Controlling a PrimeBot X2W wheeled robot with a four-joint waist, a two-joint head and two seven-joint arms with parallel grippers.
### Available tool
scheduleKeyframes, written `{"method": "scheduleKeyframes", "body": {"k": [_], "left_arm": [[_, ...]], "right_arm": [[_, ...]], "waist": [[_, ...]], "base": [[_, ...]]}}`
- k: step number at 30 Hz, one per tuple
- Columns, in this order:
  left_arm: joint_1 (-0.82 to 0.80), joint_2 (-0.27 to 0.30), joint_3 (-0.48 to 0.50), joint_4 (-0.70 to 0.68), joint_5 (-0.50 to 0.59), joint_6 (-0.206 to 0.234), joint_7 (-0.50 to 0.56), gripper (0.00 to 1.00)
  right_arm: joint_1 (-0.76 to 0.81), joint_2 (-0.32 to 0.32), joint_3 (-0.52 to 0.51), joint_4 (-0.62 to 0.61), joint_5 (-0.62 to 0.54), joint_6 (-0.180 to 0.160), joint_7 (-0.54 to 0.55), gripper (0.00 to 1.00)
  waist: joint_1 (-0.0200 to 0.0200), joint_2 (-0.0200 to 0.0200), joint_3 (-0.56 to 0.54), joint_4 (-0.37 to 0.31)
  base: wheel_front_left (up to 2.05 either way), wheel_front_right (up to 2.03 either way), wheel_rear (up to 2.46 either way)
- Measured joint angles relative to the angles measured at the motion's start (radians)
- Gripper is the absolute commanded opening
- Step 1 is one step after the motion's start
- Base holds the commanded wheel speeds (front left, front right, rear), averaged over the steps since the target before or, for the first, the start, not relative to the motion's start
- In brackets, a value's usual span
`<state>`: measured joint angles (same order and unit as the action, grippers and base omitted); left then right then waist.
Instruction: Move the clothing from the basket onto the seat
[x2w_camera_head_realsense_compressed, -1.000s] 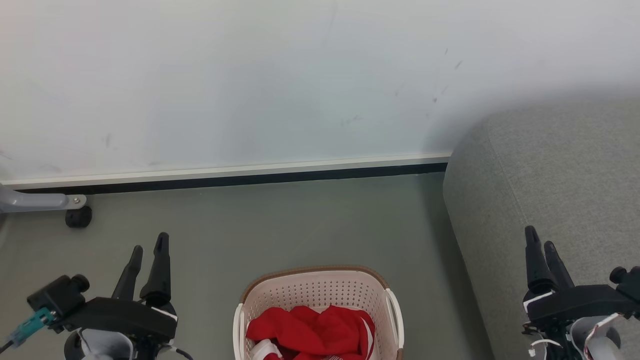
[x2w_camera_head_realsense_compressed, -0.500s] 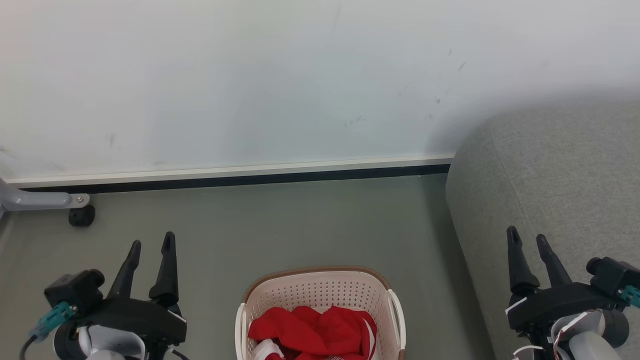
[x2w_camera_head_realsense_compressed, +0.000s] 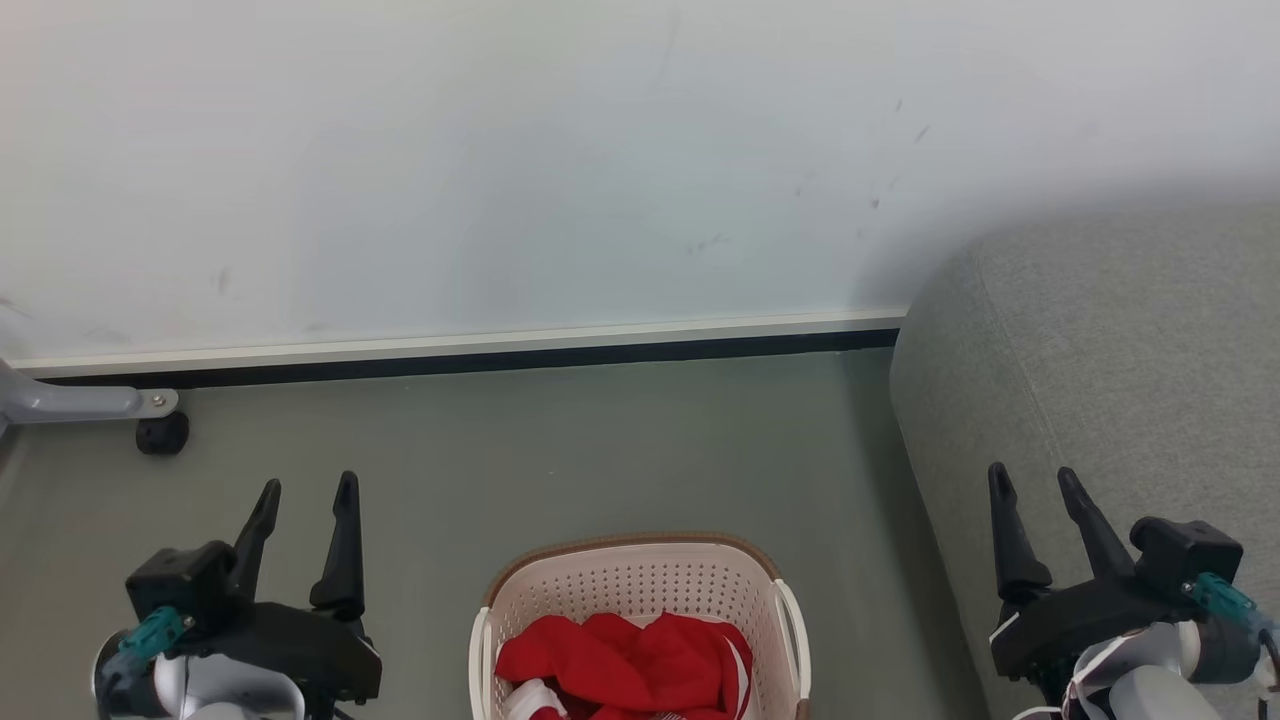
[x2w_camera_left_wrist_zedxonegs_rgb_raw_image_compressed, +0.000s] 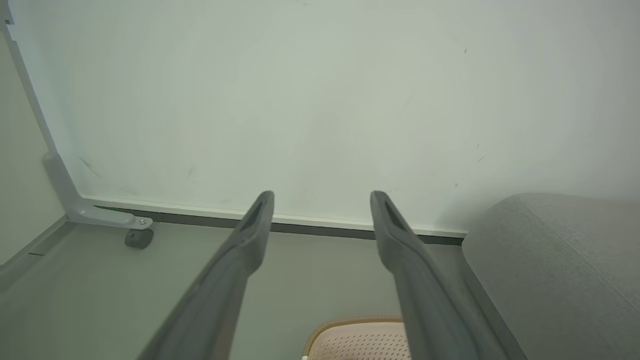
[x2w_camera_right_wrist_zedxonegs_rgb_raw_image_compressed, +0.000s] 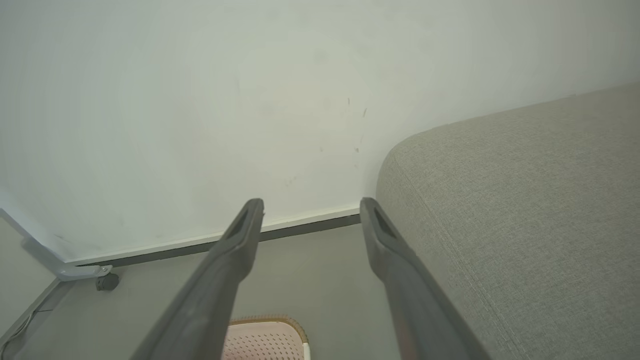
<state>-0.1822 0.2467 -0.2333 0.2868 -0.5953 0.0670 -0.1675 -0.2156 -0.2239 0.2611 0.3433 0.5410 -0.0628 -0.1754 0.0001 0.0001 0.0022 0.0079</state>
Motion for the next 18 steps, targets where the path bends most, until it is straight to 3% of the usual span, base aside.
{"method": "scheduleKeyframes", "body": {"k": [18], "left_arm": [[-0.005,0.016,-0.023,0.011,0.174,0.049,-0.037,1.00]], "right_arm": [[-0.012,-0.019,0.053,0.008,-0.183,-0.043,-0.064,1.00]], "waist": [[0.0000,-0.0001,-0.001,-0.005]], "base": [[0.00,0.00,0.00]]}}
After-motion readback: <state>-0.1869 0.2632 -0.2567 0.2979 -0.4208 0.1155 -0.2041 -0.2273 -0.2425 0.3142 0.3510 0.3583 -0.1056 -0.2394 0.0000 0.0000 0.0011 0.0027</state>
